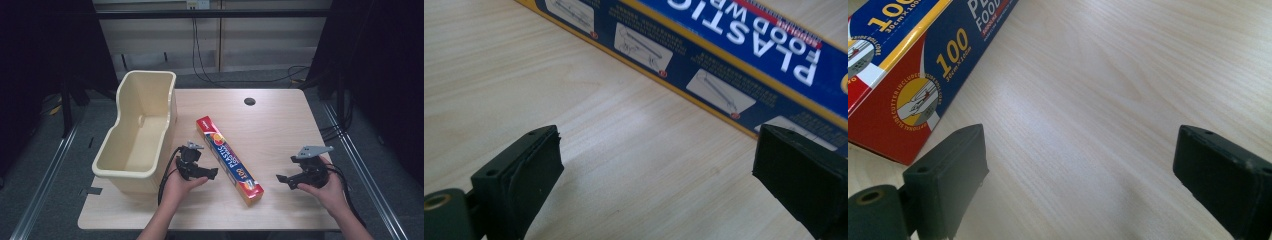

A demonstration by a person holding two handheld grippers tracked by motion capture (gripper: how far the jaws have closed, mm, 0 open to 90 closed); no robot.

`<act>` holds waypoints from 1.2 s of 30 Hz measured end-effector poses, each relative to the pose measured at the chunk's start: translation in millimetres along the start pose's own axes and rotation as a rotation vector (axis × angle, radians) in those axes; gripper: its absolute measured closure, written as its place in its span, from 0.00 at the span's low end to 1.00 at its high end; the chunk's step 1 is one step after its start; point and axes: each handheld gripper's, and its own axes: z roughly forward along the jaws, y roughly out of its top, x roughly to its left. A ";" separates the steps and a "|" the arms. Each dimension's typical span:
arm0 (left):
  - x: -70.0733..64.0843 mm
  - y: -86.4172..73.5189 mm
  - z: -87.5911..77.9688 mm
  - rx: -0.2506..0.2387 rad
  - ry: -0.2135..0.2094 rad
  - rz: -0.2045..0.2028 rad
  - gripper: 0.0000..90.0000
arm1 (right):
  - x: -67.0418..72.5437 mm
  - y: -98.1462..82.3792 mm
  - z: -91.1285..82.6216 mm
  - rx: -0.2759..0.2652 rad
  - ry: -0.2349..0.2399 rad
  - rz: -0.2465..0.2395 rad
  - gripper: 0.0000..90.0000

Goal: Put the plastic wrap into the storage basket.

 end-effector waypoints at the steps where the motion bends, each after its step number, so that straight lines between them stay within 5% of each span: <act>1: -0.5 3.8 -1.7 0.002 0.006 -0.002 0.06 | 0.2 0.1 -0.6 -0.001 -0.005 0.001 0.08; 13: -3.7 49.7 5.7 0.034 0.032 -0.111 0.03 | 1.3 1.0 -4.6 -0.022 -0.006 0.005 0.08; 21: -15.1 74.9 20.1 0.065 0.073 -0.128 0.00 | -0.3 1.1 -7.2 -0.044 -0.008 0.016 0.09; 33: -23.2 80.0 39.4 0.063 0.134 -0.197 0.00 | 0.3 1.6 -8.5 -0.071 0.006 0.029 0.09; 36: -23.9 78.1 42.4 0.067 0.122 -0.212 0.00 | 0.3 1.6 -8.3 -0.069 0.003 0.031 0.08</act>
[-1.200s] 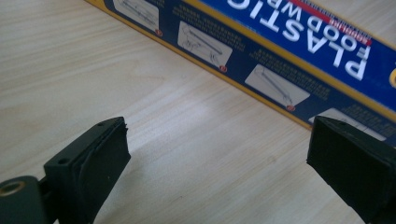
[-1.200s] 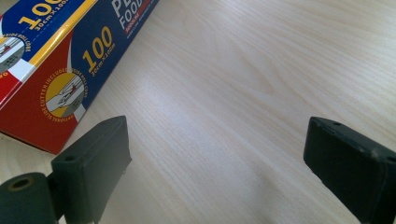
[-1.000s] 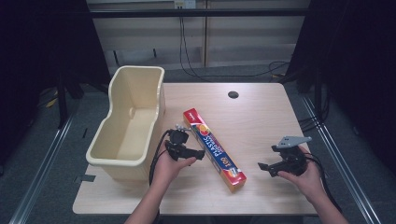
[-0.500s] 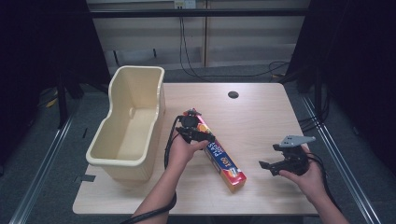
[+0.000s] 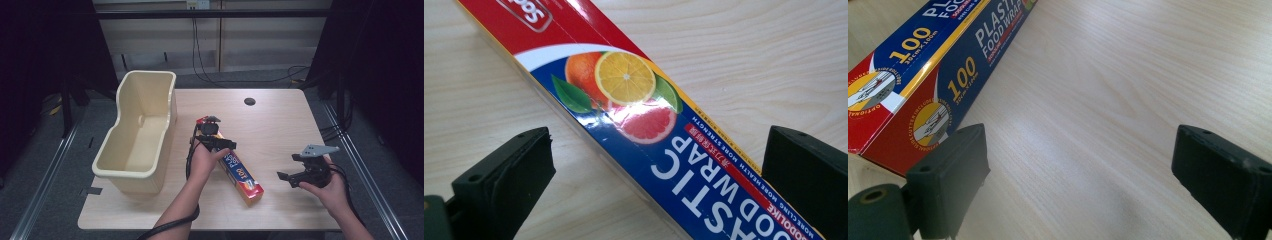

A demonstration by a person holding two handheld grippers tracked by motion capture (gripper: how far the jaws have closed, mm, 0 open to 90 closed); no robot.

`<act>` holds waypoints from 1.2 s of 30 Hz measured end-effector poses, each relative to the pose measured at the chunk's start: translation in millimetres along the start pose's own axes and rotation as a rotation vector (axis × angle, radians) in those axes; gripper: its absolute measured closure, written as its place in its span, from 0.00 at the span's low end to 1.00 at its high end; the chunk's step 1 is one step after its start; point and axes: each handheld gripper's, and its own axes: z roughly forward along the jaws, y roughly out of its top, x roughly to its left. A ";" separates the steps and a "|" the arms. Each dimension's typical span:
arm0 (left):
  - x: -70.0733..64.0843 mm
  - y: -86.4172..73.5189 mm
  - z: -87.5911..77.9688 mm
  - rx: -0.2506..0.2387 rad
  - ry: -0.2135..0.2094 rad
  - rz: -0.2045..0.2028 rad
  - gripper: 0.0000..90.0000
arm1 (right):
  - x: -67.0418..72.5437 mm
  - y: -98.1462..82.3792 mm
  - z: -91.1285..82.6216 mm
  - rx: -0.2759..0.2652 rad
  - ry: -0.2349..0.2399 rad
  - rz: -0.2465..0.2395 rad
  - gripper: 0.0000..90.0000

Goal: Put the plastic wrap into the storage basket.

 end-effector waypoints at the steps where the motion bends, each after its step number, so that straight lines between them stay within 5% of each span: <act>1: -0.2 -0.9 2.2 -0.007 0.015 -0.004 0.00 | 0.1 -0.2 -0.1 -0.006 0.000 0.005 0.09; 3: -2.6 -2.6 5.5 -0.004 0.005 -0.027 0.00 | 0.2 -0.1 0.1 -0.009 0.003 0.011 0.09; 7: -5.5 -4.4 10.3 0.006 0.015 0.000 0.00 | 0.1 0.0 1.3 -0.007 0.018 0.011 0.08; 20: -10.6 -9.2 22.3 0.024 0.012 -0.059 0.00 | 1.0 -0.1 1.9 -0.009 0.008 0.021 0.09; 28: -2.1 -8.6 17.8 0.070 -0.013 -0.005 0.02 | -0.4 -0.3 0.6 -0.017 0.004 0.027 0.09; 36: 8.4 -6.9 0.9 0.141 0.007 0.016 0.20 | -1.3 0.0 -0.4 -0.023 0.005 0.032 0.09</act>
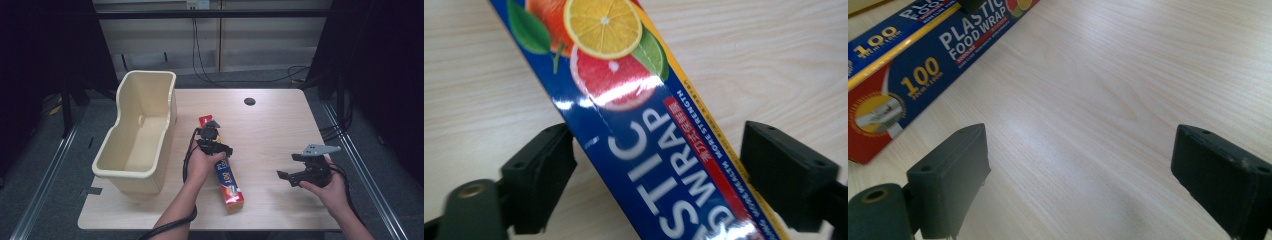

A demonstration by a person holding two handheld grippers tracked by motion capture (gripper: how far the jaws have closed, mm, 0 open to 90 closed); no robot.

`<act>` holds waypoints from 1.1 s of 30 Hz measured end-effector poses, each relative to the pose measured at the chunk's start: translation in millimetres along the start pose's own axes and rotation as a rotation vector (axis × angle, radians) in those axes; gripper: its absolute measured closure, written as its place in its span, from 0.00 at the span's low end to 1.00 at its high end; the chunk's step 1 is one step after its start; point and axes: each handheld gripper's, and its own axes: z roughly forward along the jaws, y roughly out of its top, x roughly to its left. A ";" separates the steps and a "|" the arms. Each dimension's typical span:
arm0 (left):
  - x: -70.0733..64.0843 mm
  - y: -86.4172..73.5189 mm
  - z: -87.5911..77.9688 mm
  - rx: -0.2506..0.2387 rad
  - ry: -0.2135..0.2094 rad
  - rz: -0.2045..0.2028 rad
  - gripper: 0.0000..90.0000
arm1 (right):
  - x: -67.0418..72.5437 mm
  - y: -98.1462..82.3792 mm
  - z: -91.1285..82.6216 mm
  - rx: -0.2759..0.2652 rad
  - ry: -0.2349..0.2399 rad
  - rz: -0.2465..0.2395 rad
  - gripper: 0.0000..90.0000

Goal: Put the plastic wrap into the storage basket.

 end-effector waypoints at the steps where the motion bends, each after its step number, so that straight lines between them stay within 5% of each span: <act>1: 1.1 0.1 -2.4 0.011 0.007 -0.001 0.24 | -0.2 0.0 0.1 0.000 0.000 0.000 0.09; 5: 4.7 0.1 -9.7 0.040 0.048 0.035 0.32 | 0.1 0.2 -0.5 -0.005 -0.008 0.005 0.09; 11: 9.9 -1.3 -11.3 0.033 0.052 0.025 0.34 | -0.2 0.6 -1.1 -0.010 -0.007 0.007 0.09; 14: 11.4 -2.3 -4.6 0.029 0.062 0.021 0.14 | -0.2 0.6 -1.0 -0.008 -0.008 0.009 0.09; 20: 13.8 -0.8 1.3 0.016 0.016 0.001 0.06 | -1.6 0.0 -0.6 -0.012 -0.010 0.010 0.09; 28: 14.2 1.4 8.7 0.024 0.029 -0.021 0.04 | -1.3 0.5 -1.4 -0.017 -0.005 0.019 0.09; 33: 17.6 -0.4 9.0 0.027 0.052 -0.023 0.14 | -1.6 0.6 -2.0 -0.018 -0.010 0.022 0.09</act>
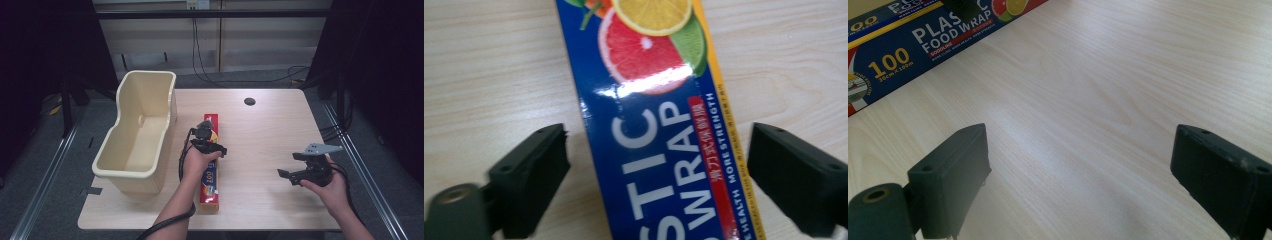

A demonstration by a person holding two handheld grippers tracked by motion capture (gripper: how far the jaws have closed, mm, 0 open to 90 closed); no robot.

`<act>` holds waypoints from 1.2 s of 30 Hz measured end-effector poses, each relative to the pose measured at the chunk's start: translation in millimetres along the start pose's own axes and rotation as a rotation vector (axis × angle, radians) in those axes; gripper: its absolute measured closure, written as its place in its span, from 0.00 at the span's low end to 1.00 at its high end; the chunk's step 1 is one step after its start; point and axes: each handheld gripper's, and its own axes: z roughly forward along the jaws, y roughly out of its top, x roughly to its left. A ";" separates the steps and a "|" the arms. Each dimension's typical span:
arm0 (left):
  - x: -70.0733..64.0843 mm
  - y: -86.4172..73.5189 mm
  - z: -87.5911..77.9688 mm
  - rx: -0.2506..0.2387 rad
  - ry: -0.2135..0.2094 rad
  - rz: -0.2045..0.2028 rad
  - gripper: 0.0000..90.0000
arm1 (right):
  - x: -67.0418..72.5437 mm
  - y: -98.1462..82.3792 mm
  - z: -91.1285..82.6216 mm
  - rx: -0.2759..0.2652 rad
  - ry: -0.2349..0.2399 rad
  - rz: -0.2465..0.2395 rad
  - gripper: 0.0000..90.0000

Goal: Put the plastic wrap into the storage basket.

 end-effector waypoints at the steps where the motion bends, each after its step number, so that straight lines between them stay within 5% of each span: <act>1: 0.0 0.0 0.0 0.000 0.000 0.000 0.14 | 0.0 0.0 0.0 0.000 0.000 0.000 0.09; 6: 2.1 -1.0 0.5 -0.014 -0.036 0.010 0.26 | -0.5 0.2 0.1 -0.001 0.004 0.002 0.09; 9: 0.1 -0.5 0.1 -0.012 -0.020 0.017 0.29 | -0.3 0.0 0.2 -0.001 0.004 0.007 0.09; 13: -1.4 0.7 -0.2 0.011 -0.016 -0.038 0.30 | 0.0 0.1 0.0 -0.001 0.005 0.008 0.09; 17: -1.4 1.5 1.1 0.012 -0.018 -0.045 0.31 | -0.3 0.2 0.3 -0.005 0.006 0.006 0.09; 22: -3.9 6.1 -2.8 0.070 0.009 -0.086 0.38 | 0.1 0.5 -0.3 -0.009 0.000 0.008 0.09; 29: -6.2 8.5 -7.6 0.126 0.049 -0.053 0.44 | 0.1 0.8 -0.8 -0.008 0.003 0.006 0.09; 36: -4.0 8.2 -12.1 0.167 0.021 -0.014 0.45 | -0.6 0.7 -1.6 -0.012 0.005 0.004 0.08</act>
